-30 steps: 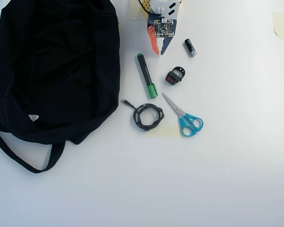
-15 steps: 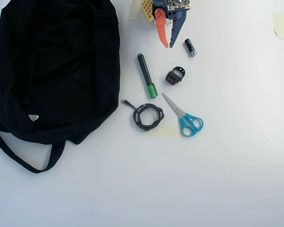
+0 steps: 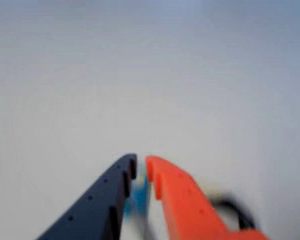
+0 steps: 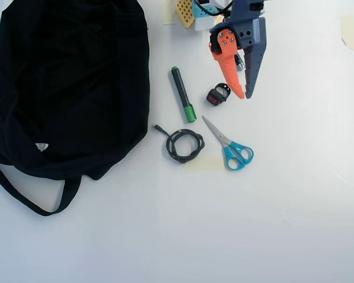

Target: Put the bike light into the black bag

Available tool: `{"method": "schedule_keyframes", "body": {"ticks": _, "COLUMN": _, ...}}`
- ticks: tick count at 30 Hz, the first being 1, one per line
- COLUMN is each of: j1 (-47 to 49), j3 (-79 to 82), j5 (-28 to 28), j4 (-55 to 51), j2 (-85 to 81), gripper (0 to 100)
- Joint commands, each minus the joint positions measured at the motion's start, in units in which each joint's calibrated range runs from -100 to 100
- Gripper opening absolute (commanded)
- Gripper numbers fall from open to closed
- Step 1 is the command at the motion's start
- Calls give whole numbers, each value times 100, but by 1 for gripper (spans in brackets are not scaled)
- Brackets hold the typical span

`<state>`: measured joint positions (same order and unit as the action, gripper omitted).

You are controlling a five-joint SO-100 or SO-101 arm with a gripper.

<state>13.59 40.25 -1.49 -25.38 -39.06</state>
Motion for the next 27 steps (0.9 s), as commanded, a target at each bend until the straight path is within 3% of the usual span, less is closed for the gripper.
{"method": "schedule_keyframes", "body": {"ticks": 1, "j1": -20, "j3": -818, "j5": 7, "j4": 936, "j2": 778, "gripper": 2}}
{"method": "schedule_keyframes", "body": {"ticks": 14, "j1": -484, "j3": -3522, "j5": 13, "j4": 1737, "j2": 3674, "gripper": 2}}
{"method": "schedule_keyframes", "body": {"ticks": 27, "j1": -686, "j3": -3504, "j5": -35, "j4": 1780, "j2": 3948, "gripper": 2}}
